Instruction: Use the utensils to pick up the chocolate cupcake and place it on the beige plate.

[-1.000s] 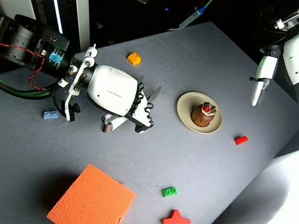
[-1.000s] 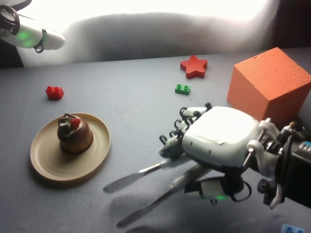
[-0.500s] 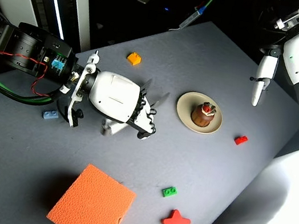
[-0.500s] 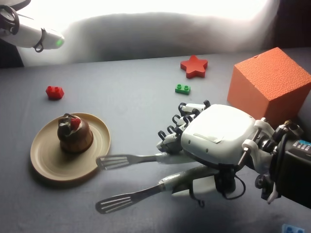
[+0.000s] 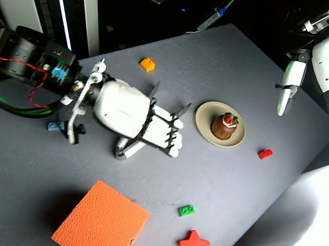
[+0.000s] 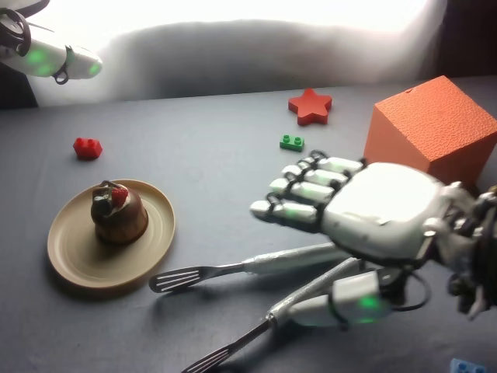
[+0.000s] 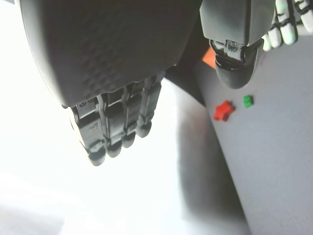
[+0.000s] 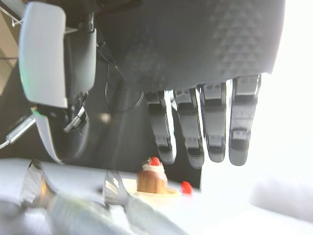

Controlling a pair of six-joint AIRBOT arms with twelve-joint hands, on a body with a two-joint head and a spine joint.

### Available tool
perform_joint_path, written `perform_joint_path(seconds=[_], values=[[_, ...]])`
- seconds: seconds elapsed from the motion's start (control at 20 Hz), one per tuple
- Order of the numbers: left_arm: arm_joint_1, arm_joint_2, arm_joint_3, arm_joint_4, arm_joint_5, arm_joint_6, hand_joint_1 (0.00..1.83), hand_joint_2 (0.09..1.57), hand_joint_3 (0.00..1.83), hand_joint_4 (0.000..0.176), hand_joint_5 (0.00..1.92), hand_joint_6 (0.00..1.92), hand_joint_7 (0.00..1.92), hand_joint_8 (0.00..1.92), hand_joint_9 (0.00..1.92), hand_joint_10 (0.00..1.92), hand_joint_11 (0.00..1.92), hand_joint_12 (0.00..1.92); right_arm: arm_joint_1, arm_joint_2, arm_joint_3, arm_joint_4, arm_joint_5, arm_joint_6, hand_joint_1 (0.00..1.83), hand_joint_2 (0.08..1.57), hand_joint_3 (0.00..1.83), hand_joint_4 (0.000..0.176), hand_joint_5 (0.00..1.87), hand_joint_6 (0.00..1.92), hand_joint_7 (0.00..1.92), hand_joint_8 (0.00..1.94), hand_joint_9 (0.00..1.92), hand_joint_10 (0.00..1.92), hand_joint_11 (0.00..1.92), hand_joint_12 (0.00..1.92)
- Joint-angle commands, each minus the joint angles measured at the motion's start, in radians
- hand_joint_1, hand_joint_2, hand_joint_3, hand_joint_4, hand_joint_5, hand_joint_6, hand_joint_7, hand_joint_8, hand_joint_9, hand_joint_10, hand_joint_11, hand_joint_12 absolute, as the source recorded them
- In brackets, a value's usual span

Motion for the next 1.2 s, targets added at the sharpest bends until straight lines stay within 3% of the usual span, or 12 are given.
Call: perform_joint_path(seconds=[0.0,0.3,0.55,0.7,0.75,0.8,0.85,0.95,1.0,1.05,1.1,1.15], values=[[-0.014,0.011,0.004,0.017,0.0,0.004,0.08,1.15,0.0,0.0,0.03,0.01,0.0,0.0,0.0,0.0,0.0,0.0,0.008,0.024,-0.018,-0.04,0.077,0.006,0.17,0.95,0.0,0.136,0.02,0.0,0.0,0.0,0.0,0.0,0.0,0.23],[-0.011,0.014,0.0,0.017,0.0,0.004,0.04,1.16,0.0,0.0,0.0,0.0,0.0,0.0,0.0,0.0,0.0,0.0,0.073,0.228,-0.129,-0.074,-0.036,0.035,0.15,0.95,0.0,0.12,0.01,0.0,0.0,0.0,0.0,0.0,0.0,0.25],[-0.009,0.022,-0.019,0.017,0.0,0.004,0.09,1.16,0.0,0.0,0.04,0.01,0.0,0.0,0.0,0.0,0.0,0.0,0.147,0.365,-0.196,-0.074,-0.094,0.038,0.21,1.0,0.01,0.064,0.06,0.01,0.06,0.01,0.05,0.01,0.0,0.36],[-0.011,0.024,-0.016,0.003,0.0,0.004,0.09,1.16,0.0,0.0,0.06,0.02,0.01,0.0,0.0,0.0,0.0,0.0,0.187,0.419,-0.2,-0.074,-0.123,0.035,0.2,1.02,0.0,0.047,0.14,0.0,0.16,0.0,0.14,0.0,0.0,0.6],[-0.012,0.023,-0.012,0.004,0.001,0.004,0.12,1.18,0.0,0.0,0.11,0.01,0.12,0.01,0.13,0.02,0.08,0.06,0.187,0.426,-0.202,-0.074,-0.123,0.044,0.19,1.06,0.0,0.013,0.31,0.02,0.36,0.02,0.33,0.03,0.03,0.93],[-0.013,0.024,-0.009,0.007,0.0,0.004,0.12,1.18,0.0,0.0,0.11,0.01,0.12,0.01,0.13,0.02,0.08,0.06,0.185,0.427,-0.202,-0.074,-0.121,0.044,0.19,1.06,0.0,0.013,0.31,0.02,0.36,0.02,0.33,0.03,0.03,0.93],[-0.017,0.022,-0.001,0.007,0.0,0.004,0.24,1.22,0.0,0.0,0.49,0.01,0.58,0.02,0.58,0.03,0.09,0.96,0.186,0.427,-0.202,-0.074,-0.121,0.039,0.24,1.16,0.0,0.0,0.76,0.08,0.84,0.05,0.75,0.2,0.2,1.36],[-0.021,0.016,0.016,0.008,0.0,0.004,0.29,1.25,0.0,0.0,0.7,0.02,0.8,0.03,0.77,0.09,0.24,1.04,0.198,0.42,-0.199,-0.074,-0.123,0.022,0.32,1.18,0.0,0.0,0.9,0.2,1.03,0.06,0.79,0.66,0.31,1.49],[-0.021,0.015,0.022,0.008,0.0,0.004,0.3,1.27,0.0,0.0,0.79,0.03,0.88,0.04,0.83,0.13,0.28,1.07,0.201,0.417,-0.199,-0.074,-0.124,0.022,0.33,1.19,0.0,0.0,0.78,0.66,1.04,0.12,0.71,0.97,0.31,1.61],[-0.021,0.013,0.028,0.008,0.0,0.004,0.37,1.28,0.0,0.0,0.94,0.18,1.01,0.12,0.92,0.36,0.4,1.17,0.201,0.415,-0.197,-0.074,-0.122,0.021,0.38,1.21,0.0,0.0,0.72,1.22,0.85,1.05,0.73,1.52,0.57,1.83],[-0.021,0.013,0.03,0.008,-0.002,0.004,0.52,1.26,0.0,0.0,0.72,1.12,0.78,0.99,0.75,1.14,0.49,1.5,0.212,0.405,-0.193,-0.074,-0.123,0.005,0.44,1.19,0.0,0.0,0.73,1.54,0.92,1.6,0.95,1.84,0.93,1.9],[-0.021,0.015,0.03,0.008,-0.005,0.004,0.61,1.26,0.0,0.0,0.74,1.51,0.81,1.56,0.78,1.74,0.69,1.84,0.221,0.397,-0.188,-0.074,-0.124,-0.007,0.46,1.19,0.0,0.0,0.83,1.8,1.08,1.87,1.2,1.91,1.21,1.92]])
